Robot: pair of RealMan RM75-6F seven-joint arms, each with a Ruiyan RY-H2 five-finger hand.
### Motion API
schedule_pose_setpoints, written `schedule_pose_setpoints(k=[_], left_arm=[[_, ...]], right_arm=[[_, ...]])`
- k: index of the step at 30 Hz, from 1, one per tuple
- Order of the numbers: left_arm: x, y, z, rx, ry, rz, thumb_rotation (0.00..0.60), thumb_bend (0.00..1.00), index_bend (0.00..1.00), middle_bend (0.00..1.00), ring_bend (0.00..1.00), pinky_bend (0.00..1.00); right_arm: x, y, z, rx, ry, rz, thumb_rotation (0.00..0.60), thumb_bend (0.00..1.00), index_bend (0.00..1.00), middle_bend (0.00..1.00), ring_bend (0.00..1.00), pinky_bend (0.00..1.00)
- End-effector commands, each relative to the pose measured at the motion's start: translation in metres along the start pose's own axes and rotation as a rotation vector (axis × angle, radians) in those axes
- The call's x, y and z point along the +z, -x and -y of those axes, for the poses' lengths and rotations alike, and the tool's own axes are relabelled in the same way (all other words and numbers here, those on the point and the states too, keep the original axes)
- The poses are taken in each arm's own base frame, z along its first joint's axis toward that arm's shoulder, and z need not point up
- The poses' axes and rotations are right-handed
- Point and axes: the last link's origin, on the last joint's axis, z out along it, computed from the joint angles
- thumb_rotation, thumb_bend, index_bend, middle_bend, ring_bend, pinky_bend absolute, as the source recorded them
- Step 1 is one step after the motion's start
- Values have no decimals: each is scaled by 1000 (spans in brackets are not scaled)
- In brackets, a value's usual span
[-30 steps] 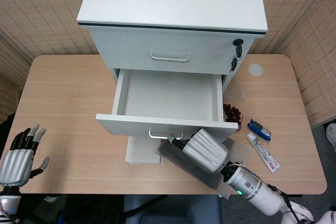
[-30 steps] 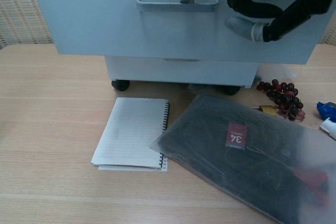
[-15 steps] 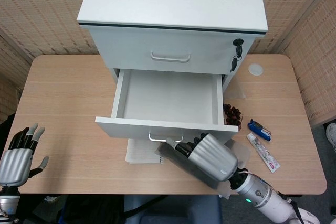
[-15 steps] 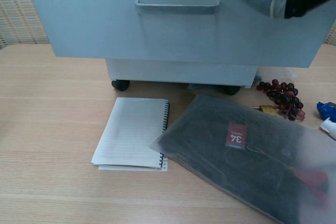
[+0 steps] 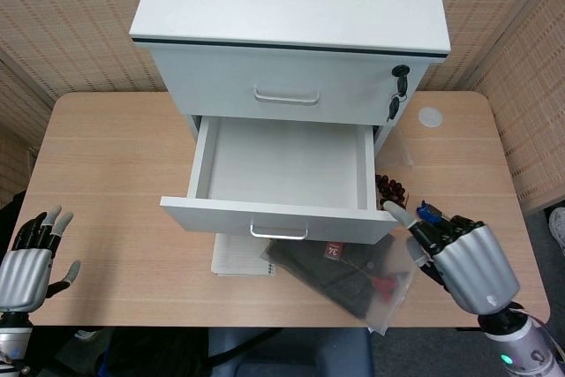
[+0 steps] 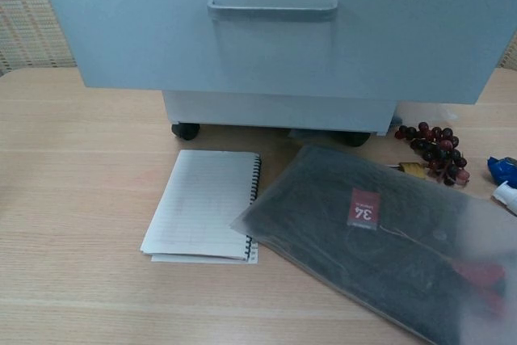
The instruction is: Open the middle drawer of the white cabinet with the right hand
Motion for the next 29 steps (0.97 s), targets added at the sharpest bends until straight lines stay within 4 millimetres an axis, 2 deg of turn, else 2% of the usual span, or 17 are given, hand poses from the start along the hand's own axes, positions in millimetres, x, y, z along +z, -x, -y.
schedule_pose_setpoints(k=[1, 4, 6, 9, 11, 14, 16, 19, 29], left_arm=[[0, 0, 0, -3, -1, -1, 600, 311, 88, 7, 28, 94], [-1, 1, -1, -8, 3, -8, 600, 311, 89, 8, 28, 94], [-1, 2, -2, -11, 9, -14, 600, 311, 88, 8, 28, 94], [-2, 3, -5, -21, 23, -24, 600, 311, 89, 8, 28, 94], [-3, 4, -7, -28, 33, -32, 600, 311, 89, 7, 28, 94], [-6, 5, -9, -42, 45, -49, 600, 311, 89, 8, 28, 94], [-8, 7, -10, -44, 47, -46, 600, 311, 89, 8, 28, 94], [-10, 9, -10, -42, 44, -33, 600, 311, 88, 8, 28, 94], [-12, 13, -9, -41, 39, -14, 600, 311, 89, 8, 28, 94]], right_arm=[[-46, 3, -43, -63, 199, 66, 600, 473, 263, 735, 784, 918], [-74, 16, -63, -89, 316, 148, 600, 473, 263, 709, 755, 914], [-91, 28, -73, -92, 374, 214, 600, 473, 263, 667, 710, 869], [-109, 46, -81, -67, 421, 303, 600, 473, 208, 479, 544, 644], [-117, 56, -83, -43, 433, 334, 600, 465, 108, 318, 366, 451], [-123, 66, -84, -8, 440, 344, 600, 454, 52, 198, 220, 313], [-127, 71, -85, 6, 447, 357, 600, 453, 51, 158, 164, 263], [-128, 78, -86, 18, 443, 378, 600, 452, 50, 139, 126, 230], [-125, 90, -80, 72, 406, 400, 600, 451, 50, 138, 125, 229]])
